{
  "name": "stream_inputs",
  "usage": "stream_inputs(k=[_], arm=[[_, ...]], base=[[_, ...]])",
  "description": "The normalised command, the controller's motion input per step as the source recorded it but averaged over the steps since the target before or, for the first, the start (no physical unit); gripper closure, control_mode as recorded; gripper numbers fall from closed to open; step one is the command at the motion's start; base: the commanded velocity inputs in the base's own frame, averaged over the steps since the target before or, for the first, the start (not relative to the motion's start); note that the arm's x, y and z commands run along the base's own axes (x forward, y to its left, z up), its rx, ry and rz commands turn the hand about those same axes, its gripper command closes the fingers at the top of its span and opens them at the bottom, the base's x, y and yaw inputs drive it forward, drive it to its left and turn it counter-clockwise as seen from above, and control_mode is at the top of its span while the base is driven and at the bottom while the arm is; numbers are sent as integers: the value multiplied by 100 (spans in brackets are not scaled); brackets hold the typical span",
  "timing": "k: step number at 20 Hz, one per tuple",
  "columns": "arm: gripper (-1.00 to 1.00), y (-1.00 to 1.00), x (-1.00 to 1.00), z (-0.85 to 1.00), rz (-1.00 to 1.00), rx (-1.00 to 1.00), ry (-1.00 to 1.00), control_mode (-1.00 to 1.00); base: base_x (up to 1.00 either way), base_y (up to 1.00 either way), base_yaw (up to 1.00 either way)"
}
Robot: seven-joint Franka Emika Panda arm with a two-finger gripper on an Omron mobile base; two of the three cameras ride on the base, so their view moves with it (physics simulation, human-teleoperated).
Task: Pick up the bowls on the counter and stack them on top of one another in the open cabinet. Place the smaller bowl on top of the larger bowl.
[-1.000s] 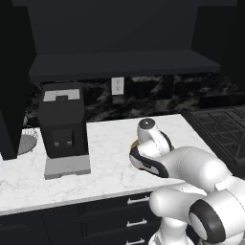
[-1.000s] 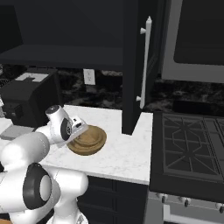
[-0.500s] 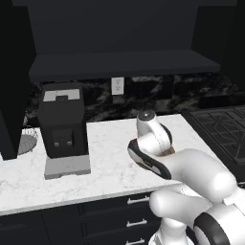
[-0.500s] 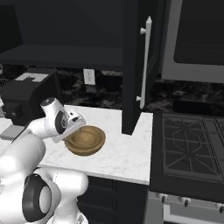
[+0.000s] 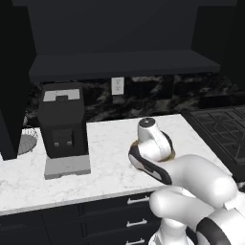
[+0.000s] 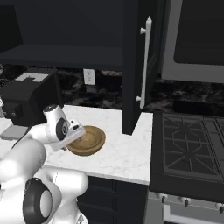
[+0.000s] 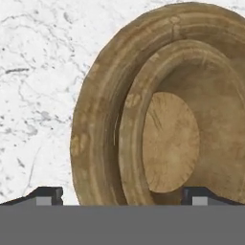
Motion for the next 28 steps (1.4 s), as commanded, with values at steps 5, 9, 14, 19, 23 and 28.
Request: stream_inputs(k=[5,9,14,19,23,28], arm=[[-100,0,10,-45,1,-2,5,-100],[-100,0,16,-29,1,-8,0,-100],[100,0,8,-21,1,-8,0,-100],[100,0,-5,28,0,-1,-1,-100],[100,0,-65,100,0,0,-13,-100],[100,0,-87,100,2,-1,-14,-100]], base=[[0,0,0],[0,0,0],[0,0,0],[0,0,0],[0,0,0],[0,0,0]])
